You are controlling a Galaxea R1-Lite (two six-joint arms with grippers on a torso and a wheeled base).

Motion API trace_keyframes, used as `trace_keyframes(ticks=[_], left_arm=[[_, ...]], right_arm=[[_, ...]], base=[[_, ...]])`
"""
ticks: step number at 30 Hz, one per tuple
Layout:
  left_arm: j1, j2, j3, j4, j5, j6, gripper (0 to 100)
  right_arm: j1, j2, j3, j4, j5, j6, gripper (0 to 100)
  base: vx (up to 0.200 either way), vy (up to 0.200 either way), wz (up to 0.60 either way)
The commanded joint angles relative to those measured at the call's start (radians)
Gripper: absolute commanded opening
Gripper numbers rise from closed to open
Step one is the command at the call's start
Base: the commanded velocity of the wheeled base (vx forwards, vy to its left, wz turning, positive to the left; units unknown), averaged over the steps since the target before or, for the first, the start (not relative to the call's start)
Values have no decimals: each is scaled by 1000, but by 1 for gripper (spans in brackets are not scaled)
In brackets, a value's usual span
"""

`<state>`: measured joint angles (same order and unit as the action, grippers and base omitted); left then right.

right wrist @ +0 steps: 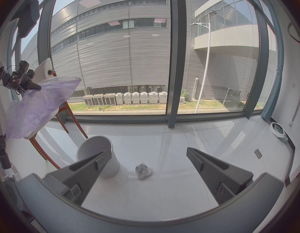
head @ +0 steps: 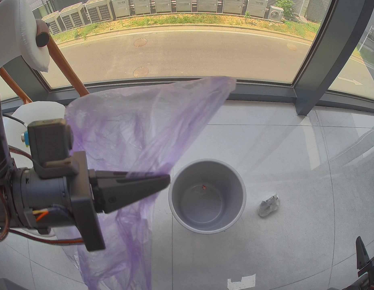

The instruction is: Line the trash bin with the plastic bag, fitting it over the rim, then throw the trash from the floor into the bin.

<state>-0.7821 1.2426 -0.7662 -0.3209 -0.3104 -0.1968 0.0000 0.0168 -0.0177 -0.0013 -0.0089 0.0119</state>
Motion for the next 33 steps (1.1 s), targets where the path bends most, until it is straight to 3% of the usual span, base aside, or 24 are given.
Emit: trace_keyframes(ticks=[1, 9, 16, 26, 33], left_arm=[[-83, 29, -2, 0, 10, -18, 0], [-132, 89, -7, -9, -1, -21, 0], [-80, 160, -44, -9, -1, -15, 0], [-69, 212, -82, -9, 1, -10, 0], [76, 301, -78, -10, 5, 166, 0]], right_arm=[[0, -15, 18, 0, 0, 0, 100], [0, -15, 18, 0, 0, 0, 100], [0, -15, 18, -2, 0, 2, 100], [0, -15, 18, -2, 0, 3, 100], [0, -15, 18, -2, 0, 3, 100]], base=[[0, 0, 0], [0, 0, 0], [0, 0, 0], [0, 0, 0], [0, 0, 0]])
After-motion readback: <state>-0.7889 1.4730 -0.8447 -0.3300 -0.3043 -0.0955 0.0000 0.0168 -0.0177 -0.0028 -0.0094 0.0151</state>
